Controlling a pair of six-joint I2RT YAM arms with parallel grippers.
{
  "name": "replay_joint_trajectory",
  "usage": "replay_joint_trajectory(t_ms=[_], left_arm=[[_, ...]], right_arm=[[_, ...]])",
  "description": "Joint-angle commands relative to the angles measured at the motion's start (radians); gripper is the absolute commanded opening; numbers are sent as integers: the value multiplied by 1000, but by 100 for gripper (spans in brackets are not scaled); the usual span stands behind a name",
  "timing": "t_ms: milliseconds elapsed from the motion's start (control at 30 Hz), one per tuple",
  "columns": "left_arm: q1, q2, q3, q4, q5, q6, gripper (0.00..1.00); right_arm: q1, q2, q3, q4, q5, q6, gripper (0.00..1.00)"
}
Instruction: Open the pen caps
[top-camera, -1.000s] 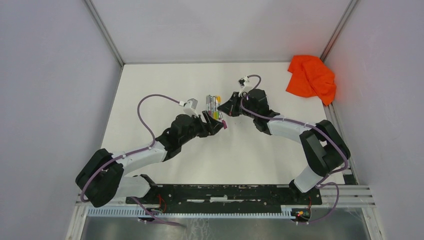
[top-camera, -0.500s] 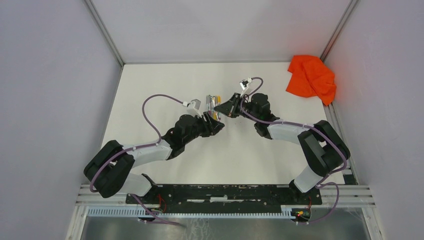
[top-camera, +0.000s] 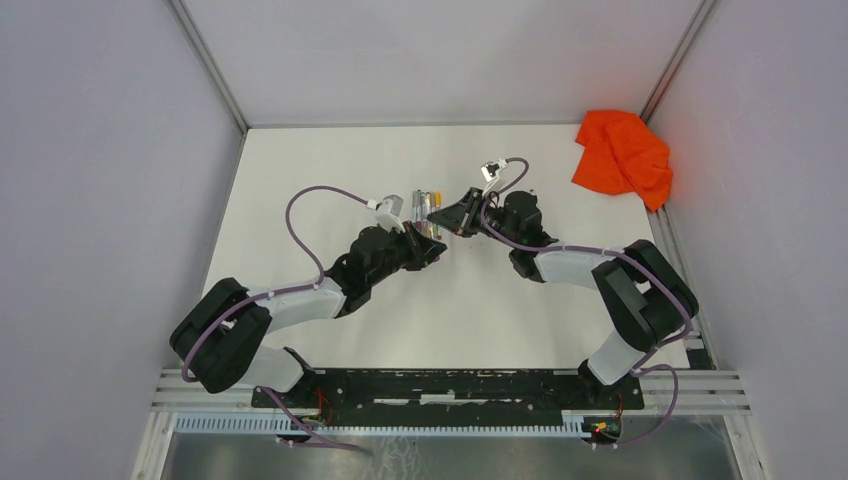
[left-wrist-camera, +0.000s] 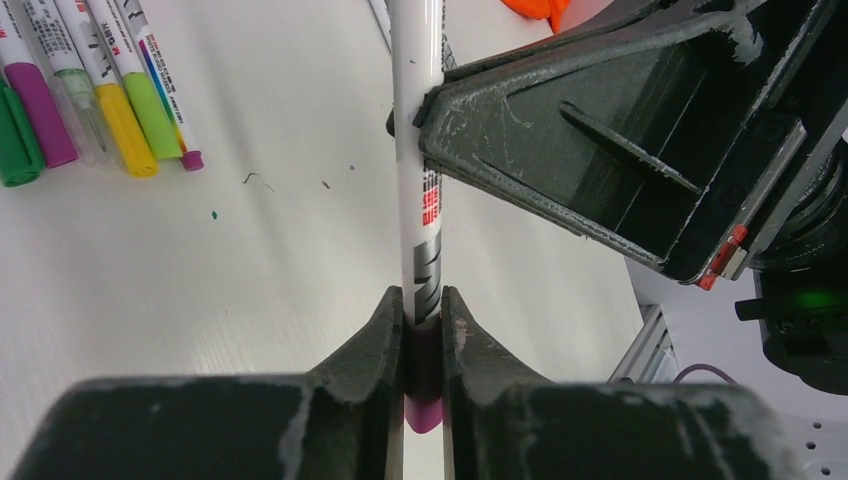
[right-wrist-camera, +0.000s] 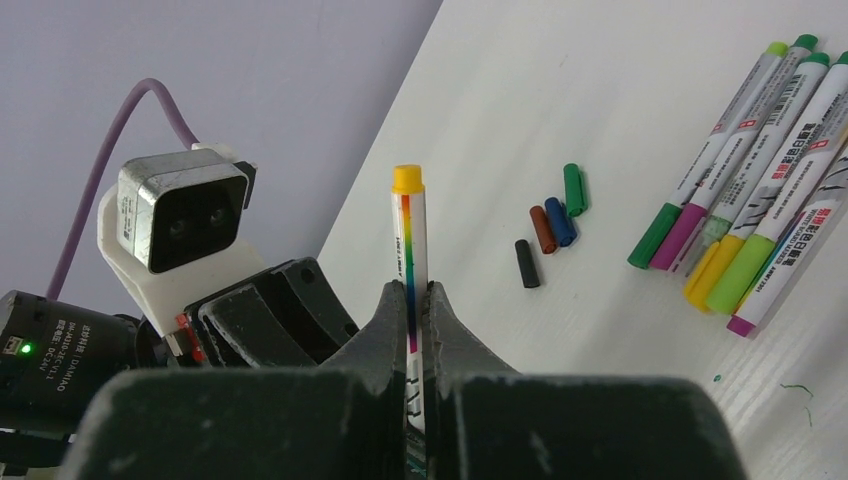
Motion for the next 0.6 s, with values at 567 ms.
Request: replay_joint_trajectory(t_ms=[567], left_arm=[[2,61,155,-144,123,133,2]], right_arm=[[8,18,37,-70,-86,-162,17]])
